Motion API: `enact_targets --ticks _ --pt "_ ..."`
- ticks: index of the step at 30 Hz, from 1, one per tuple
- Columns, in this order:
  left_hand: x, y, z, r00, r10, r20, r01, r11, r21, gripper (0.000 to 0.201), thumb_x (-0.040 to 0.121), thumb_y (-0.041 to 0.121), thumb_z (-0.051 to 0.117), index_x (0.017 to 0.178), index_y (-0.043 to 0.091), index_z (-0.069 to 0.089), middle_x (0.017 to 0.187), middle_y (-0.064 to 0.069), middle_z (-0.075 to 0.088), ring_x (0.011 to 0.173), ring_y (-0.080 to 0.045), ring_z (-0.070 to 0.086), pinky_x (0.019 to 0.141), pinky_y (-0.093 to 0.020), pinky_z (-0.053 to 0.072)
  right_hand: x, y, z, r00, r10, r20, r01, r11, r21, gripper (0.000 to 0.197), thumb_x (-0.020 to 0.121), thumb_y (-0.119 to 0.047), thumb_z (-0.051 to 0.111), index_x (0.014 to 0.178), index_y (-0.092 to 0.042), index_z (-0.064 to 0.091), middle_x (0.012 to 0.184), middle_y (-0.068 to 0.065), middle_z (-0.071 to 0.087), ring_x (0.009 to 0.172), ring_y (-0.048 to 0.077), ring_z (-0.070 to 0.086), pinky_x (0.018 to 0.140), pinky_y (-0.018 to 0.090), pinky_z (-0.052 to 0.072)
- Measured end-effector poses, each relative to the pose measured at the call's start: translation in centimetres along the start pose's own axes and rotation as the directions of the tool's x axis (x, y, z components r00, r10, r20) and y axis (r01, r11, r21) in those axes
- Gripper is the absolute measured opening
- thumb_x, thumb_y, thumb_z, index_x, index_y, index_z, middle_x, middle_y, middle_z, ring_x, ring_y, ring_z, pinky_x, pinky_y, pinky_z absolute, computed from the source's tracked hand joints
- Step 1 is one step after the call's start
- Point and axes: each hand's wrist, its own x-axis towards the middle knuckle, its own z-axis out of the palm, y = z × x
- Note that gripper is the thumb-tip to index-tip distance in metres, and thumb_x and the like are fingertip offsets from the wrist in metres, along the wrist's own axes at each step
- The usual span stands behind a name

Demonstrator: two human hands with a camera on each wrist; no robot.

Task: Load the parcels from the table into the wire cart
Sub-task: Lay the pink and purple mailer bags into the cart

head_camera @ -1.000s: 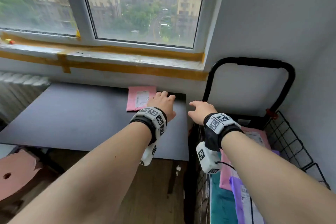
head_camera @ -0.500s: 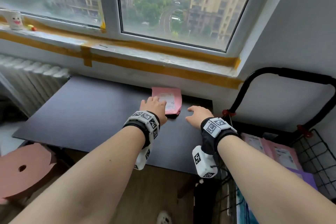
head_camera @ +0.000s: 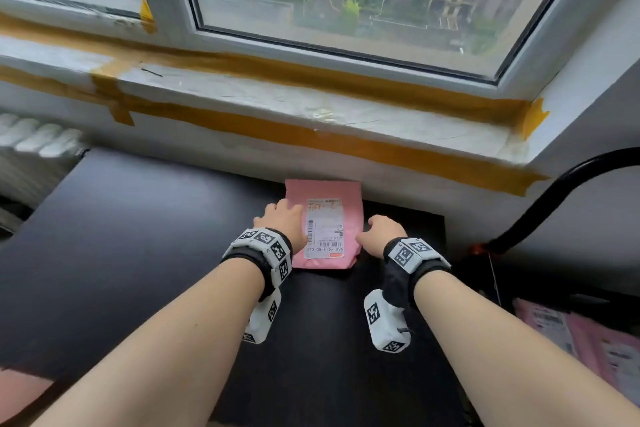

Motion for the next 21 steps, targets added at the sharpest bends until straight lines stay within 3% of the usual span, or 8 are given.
enact_targets --ticks 2,4,8,14,18,21 --pt "1.8 0.0 0.3 0.998 -0.027 0.049 0.030 0.997 -0.067 0.055 0.090 0.030 0.053 0.140 0.017 0.036 0.142 -0.009 0.034 0.130 -0.031 0.034 0.103 -0.044 0.040 1.8 0.0 -0.1 1.000 0.020 0.016 -0.021 1.000 0.023 0.015 0.088 -0.022 0.053 0.094 -0.008 0.058 0.105 0.011 0.063 0.090 0.028 0.056 0.071 0.026 0.038" --pt "3.1 0.0 0.5 0.995 -0.065 0.080 0.075 0.991 -0.115 0.056 0.090 0.032 0.056 0.139 0.013 0.036 0.142 -0.012 0.034 0.128 -0.033 0.037 0.102 -0.042 0.040 3.1 -0.2 -0.1 0.999 0.042 0.026 -0.044 0.997 0.065 0.018 0.087 -0.023 0.055 0.076 -0.011 0.050 0.093 0.008 0.058 0.084 0.028 0.054 0.068 0.026 0.036" --pt "4.9 0.2 0.9 0.990 -0.124 0.073 0.136 0.972 -0.194 0.059 0.089 0.033 0.059 0.137 0.009 0.034 0.140 -0.016 0.036 0.128 -0.034 0.037 0.101 -0.041 0.038 4.7 -0.5 0.0 0.999 0.017 0.044 -0.022 0.993 0.116 0.027 0.083 -0.024 0.058 0.106 -0.009 0.062 0.105 0.007 0.065 0.097 0.028 0.062 0.070 0.026 0.039" --pt "4.9 -0.1 0.9 0.988 -0.148 0.045 0.154 0.919 -0.363 0.054 0.090 0.015 0.056 0.137 0.013 0.031 0.132 -0.017 0.038 0.112 -0.038 0.052 0.089 -0.038 0.045 4.3 -1.3 0.6 0.999 0.022 0.028 -0.026 0.984 0.179 0.026 0.084 -0.011 0.055 0.110 -0.009 0.055 0.112 0.010 0.061 0.095 0.027 0.057 0.074 0.028 0.041" --pt "3.9 -1.1 0.2 0.997 -0.067 -0.026 0.055 0.946 -0.321 0.052 0.091 0.011 0.047 0.141 0.017 0.032 0.121 -0.018 0.052 0.107 -0.037 0.055 0.086 -0.038 0.045 3.0 -1.9 0.2 1.000 0.000 -0.009 0.002 0.975 0.223 0.027 0.086 -0.008 0.051 0.113 -0.010 0.053 0.115 0.010 0.060 0.103 0.028 0.057 0.076 0.030 0.042" --pt "2.8 -1.6 -0.6 0.997 -0.038 -0.068 0.018 0.962 -0.272 0.051 0.089 0.005 0.040 0.139 0.011 0.034 0.109 -0.016 0.060 0.099 -0.034 0.057 0.079 -0.037 0.045 1.1 -1.9 -0.2 0.998 -0.030 -0.056 0.043 0.965 0.257 0.026 0.088 -0.008 0.050 0.114 -0.011 0.054 0.109 0.008 0.060 0.093 0.025 0.056 0.075 0.029 0.043"
